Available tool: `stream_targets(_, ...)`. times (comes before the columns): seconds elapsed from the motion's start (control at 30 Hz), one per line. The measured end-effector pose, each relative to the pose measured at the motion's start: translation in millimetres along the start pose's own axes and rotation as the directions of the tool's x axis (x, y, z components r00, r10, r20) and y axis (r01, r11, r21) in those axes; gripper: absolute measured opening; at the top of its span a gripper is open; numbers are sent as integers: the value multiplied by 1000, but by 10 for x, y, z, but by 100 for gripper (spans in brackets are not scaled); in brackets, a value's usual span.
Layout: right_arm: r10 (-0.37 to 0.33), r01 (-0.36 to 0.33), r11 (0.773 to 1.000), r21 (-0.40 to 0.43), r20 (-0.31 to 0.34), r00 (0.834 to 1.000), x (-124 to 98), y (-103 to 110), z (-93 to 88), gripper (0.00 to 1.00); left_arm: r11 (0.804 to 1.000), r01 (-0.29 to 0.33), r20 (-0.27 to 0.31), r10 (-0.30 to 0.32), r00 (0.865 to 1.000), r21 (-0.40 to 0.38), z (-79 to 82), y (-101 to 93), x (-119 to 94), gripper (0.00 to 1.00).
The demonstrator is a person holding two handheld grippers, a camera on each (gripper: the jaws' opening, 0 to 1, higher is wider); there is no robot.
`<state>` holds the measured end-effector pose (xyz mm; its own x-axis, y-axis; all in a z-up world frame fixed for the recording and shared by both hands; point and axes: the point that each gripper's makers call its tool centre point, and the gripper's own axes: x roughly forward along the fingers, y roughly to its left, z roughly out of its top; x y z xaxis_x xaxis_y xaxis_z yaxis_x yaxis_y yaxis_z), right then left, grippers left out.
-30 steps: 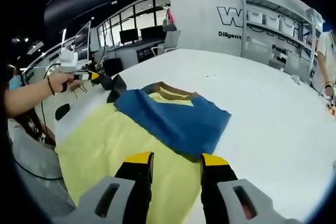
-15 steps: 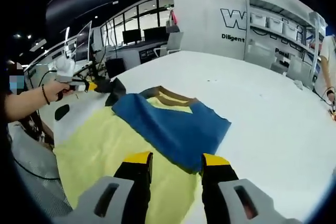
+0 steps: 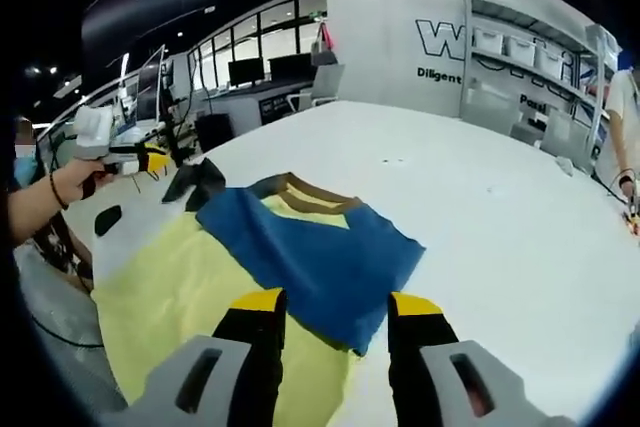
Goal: Fold the garment on the visible template until the final outline fits inside the template.
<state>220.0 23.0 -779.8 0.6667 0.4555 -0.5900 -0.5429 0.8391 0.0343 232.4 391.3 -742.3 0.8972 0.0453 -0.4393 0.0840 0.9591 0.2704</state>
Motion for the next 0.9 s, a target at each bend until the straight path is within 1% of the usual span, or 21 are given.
stream_targets(0.03,-4,4,1000,4,-7,1000,26,-33,-3,36,998,56,14,-56,998,33,77,-97,70,17)
stream_targets(0.13,-9,9,1000,13,-15,1000,74,-94,-12,36,993,104,22,-105,994,47,143,-199,164,18)
stream_targets(0.2,-13,14,1000,22,-18,1000,97,-135,-14,36,985,149,18,-151,988,89,172,-294,229,18)
stream_targets(0.23,-18,19,999,32,-20,1000,123,-181,-15,36,983,155,19,-158,987,99,182,-311,247,18)
stream_targets(0.27,-18,19,999,34,-21,1000,130,-191,-16,36,976,178,19,-182,983,128,201,-381,311,19)
stream_targets(0.43,-33,35,998,45,-37,999,209,-300,-46,36,958,248,7,-252,968,146,206,-537,431,20)
stream_targets(0.47,-38,40,998,46,-41,998,229,-325,-54,36,944,273,-4,-277,961,183,205,-608,539,20)
stream_targets(0.5,-42,44,998,50,-44,998,256,-352,-62,36,944,278,-5,-282,959,179,204,-619,554,20)
stream_targets(0.57,-42,45,998,50,-48,998,291,-371,-69,36,933,322,-8,-325,946,159,209,-714,630,20)
stream_targets(0.6,-43,45,998,49,-50,998,301,-375,-70,36,932,328,-6,-331,944,156,211,-728,644,20)
stream_targets(0.63,-46,49,998,48,-52,998,337,-391,-71,35,928,341,-16,-342,940,152,199,-767,708,20)
stream_targets(0.67,-46,48,998,49,-53,998,356,-399,-69,35,923,352,-28,-352,936,156,184,-795,736,20)
stream_targets(0.73,-44,47,997,56,-54,998,394,-416,-66,35,917,362,-32,-362,932,168,189,-836,792,20)
stream_targets(0.77,-50,53,997,61,-58,997,443,-447,-74,34,909,378,-40,-377,925,178,188,-877,855,20)
stream_targets(0.9,-56,62,996,71,-81,995,553,-522,-125,33,889,422,-61,-418,906,180,178,-997,993,20)
